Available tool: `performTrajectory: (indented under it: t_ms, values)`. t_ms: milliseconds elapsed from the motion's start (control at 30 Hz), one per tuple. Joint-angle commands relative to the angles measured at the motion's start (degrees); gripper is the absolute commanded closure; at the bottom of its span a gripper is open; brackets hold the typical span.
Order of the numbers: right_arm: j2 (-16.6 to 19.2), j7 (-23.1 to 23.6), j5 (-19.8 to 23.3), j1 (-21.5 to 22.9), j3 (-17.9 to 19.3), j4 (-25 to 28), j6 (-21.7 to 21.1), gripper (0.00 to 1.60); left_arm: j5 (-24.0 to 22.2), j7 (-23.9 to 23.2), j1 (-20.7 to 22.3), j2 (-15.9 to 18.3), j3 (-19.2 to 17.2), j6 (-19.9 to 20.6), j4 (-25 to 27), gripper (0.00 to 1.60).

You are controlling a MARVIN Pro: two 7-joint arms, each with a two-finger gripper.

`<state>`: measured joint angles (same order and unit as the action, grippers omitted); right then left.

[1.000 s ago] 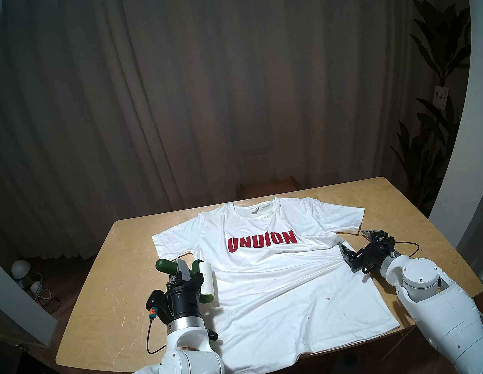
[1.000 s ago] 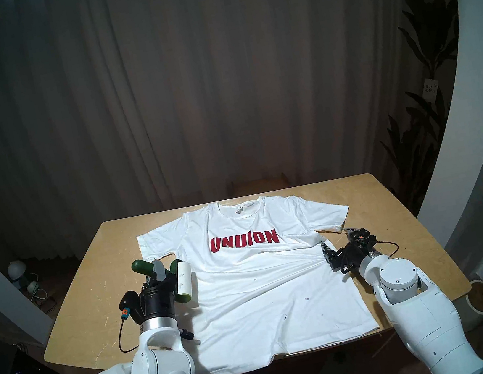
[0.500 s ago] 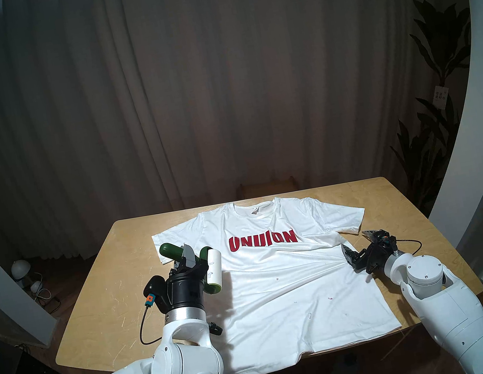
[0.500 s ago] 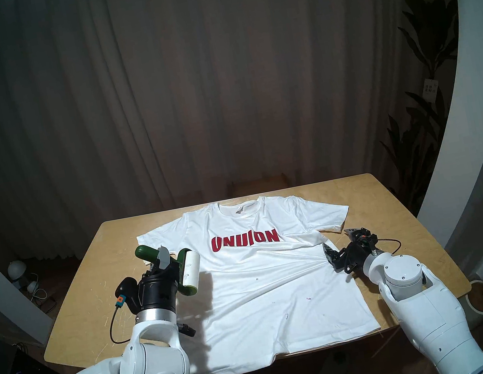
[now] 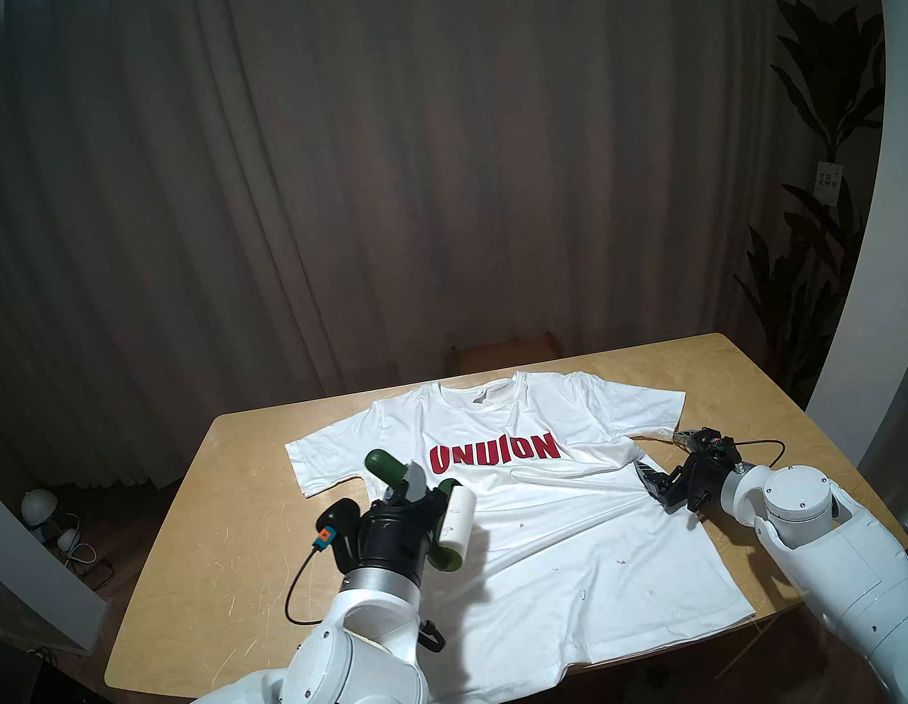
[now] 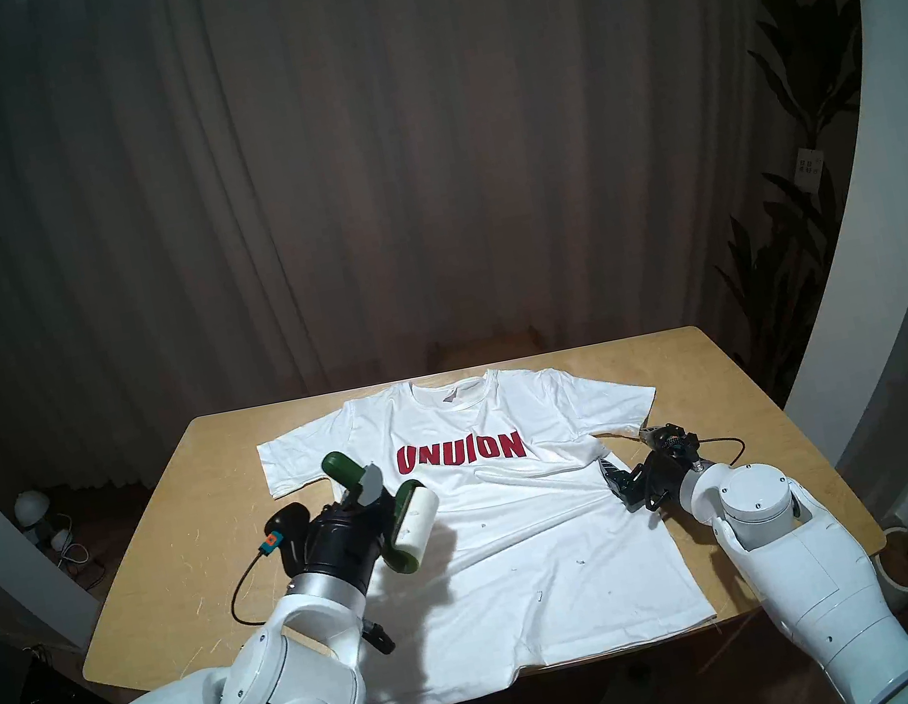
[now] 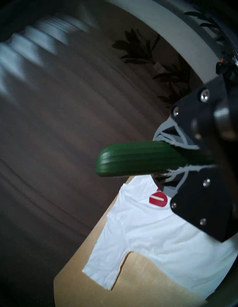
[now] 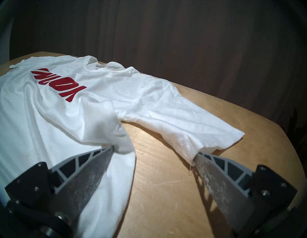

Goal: Use the fur roller to clean a top

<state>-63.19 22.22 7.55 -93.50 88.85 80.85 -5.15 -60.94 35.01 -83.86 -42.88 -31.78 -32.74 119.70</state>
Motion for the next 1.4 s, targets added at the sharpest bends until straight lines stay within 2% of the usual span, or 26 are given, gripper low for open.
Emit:
performTrajectory:
  t_ms: [0, 167, 200, 267, 300, 400, 633, 1100, 1200, 1367]
  values:
    - [0.1, 0.8, -0.8, 1.6, -1.5, -1.8, -0.3, 0.00, 9.9, -2.9, 3.4, -6.1, 4.0, -0.8, -1.1, 1.60]
    - [0.3, 1.4, -1.4, 3.1, -2.5, -4.2, -0.1, 0.00, 16.7, -4.7, 4.0, -10.2, 7.2, -1.4, -5.0, 1.60]
    - [0.3, 1.5, -1.5, 3.4, -2.7, -4.6, -0.1, 0.00, 17.4, -5.3, 4.5, -9.9, 7.9, -1.7, -5.5, 1.60]
    - [0.3, 1.7, -1.8, 4.4, -3.3, -5.8, 0.2, 0.00, 18.7, -7.5, 4.9, -12.1, 8.9, -2.3, -8.1, 1.60]
    - [0.3, 1.8, -1.8, 4.7, -3.4, -6.2, 0.2, 0.00, 18.9, -8.4, 5.6, -11.7, 9.8, -2.5, -8.5, 1.60]
    - [0.4, 2.3, -2.0, 5.9, -4.1, -7.5, 0.6, 0.00, 18.8, -10.3, 6.5, -14.2, 11.1, -2.5, -11.5, 1.60]
    - [0.7, 3.2, -2.5, 8.0, -5.1, -10.2, 1.8, 0.00, 15.5, -12.0, 7.4, -18.1, 12.4, -2.2, -15.8, 1.60]
    - [0.7, 4.2, -2.5, 9.7, -6.3, -12.8, 3.3, 0.00, 8.6, -18.5, 10.9, -20.8, 16.5, -0.7, -19.9, 1.60]
    - [0.8, 4.3, -2.6, 9.8, -6.4, -13.0, 3.5, 0.00, 7.1, -18.3, 11.1, -21.1, 16.9, -0.2, -20.6, 1.60]
    - [1.1, 4.6, -2.4, 9.7, -6.3, -12.6, 3.4, 0.00, 7.0, -17.7, 10.5, -22.0, 16.6, -1.6, -22.7, 1.60]
